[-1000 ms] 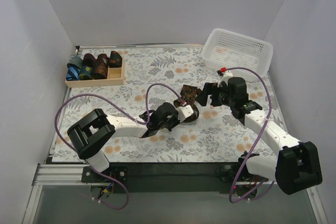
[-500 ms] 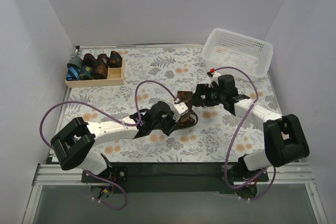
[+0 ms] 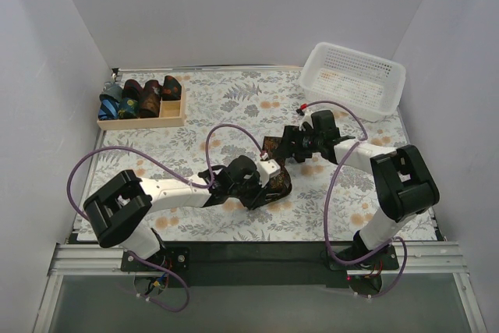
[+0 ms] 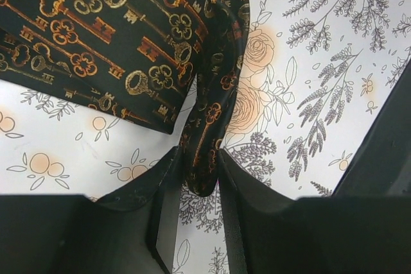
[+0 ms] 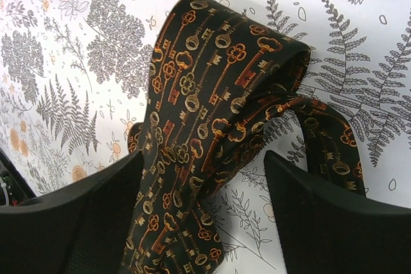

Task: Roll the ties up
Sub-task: Flatten the tie

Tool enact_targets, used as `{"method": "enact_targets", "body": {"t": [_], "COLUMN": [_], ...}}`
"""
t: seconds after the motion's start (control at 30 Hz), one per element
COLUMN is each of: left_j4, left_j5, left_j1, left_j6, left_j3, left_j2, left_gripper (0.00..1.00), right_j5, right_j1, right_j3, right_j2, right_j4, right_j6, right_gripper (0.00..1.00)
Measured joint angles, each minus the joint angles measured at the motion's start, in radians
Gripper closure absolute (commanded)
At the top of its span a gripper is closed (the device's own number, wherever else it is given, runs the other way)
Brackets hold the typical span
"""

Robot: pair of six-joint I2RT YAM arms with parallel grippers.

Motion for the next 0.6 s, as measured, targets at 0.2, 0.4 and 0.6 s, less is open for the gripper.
{"method": "enact_targets", "body": {"t": [0.2, 0.4, 0.6], "left_j4": [0.000, 0.000, -0.034], "left_j5": [0.008, 0.006, -0.046], "left_j1": [-0.007, -0.012, -0.012], "left_j6": [-0.012, -0.036, -0.090], "left_j3": [-0.008, -0.019, -0.019], "left_j2": [0.001, 0.000, -0.049], "left_gripper": [0.91, 1.00, 1.00], "right_j5": [0.001, 0.024, 0.089], "right_j1": [-0.001, -0.034, -0.183], "right_j3": [0.005, 0.013, -0.006], "right_j2": [0.017, 0.017, -0.013], "right_j4": [0.006, 0.016, 0.005], "right_j6": [0.024, 0.039, 0.066], "right_gripper": [0.71, 0.92, 0.90]}}
